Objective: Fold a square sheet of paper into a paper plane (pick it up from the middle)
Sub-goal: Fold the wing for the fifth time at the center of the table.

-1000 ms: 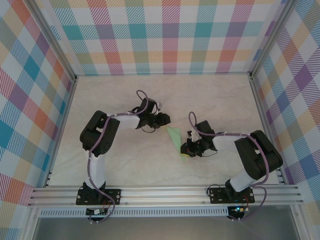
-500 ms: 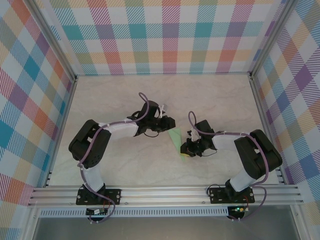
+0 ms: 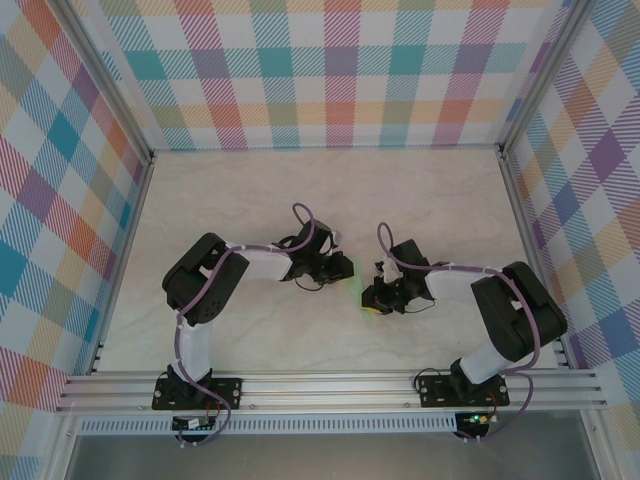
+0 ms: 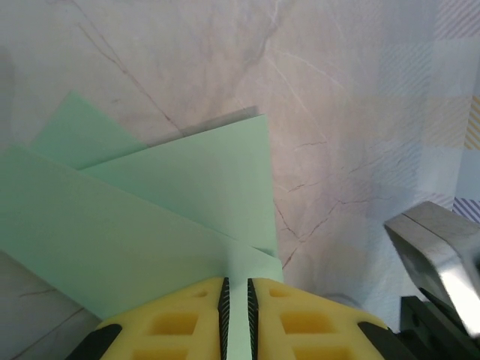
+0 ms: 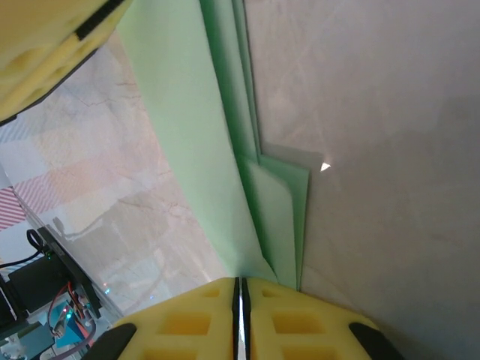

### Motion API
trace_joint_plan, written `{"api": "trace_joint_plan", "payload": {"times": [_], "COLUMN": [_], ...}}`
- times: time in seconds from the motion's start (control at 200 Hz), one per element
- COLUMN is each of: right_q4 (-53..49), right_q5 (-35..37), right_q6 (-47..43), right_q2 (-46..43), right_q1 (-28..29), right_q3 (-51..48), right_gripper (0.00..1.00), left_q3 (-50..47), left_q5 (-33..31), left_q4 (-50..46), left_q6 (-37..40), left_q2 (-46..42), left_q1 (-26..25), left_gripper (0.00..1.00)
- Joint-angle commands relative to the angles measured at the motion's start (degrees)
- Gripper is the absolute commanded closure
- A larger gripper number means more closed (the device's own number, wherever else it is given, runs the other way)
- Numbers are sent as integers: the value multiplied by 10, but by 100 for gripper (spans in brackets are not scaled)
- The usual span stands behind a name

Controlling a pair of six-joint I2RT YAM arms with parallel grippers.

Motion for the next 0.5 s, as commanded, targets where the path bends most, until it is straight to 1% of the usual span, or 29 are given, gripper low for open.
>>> {"api": "trace_joint_plan", "payload": {"times": [0.0,0.135,0.235,0.4,0.445,0.495], "right_q4": [-30,-31,-20,-18,-24,-43], "right_q5": [-12,-7,-23,-26,-19,5], "right_q6": [6,8,10,6,1,-9], "right_q2": [-34,-18,14,63,76,88], "right_q1": [5,9,15,33,34,33], "right_q3": [29,57,76,110,115,118], "right_gripper": [87,87,87,87,87,86], "left_q3": [-3,0,0,1,0,0], "left_q5": [-10,-8,-7,-6,-7,-8], "left_q4": [-22,-23,-24,-28,-30,-31], "left_q6": [13,13,13,17,17,17], "left_q2": [14,19,21,24,23,24], "left_q1": [0,0,0,0,0,0], "left_gripper": [83,83,83,83,83,83]}}
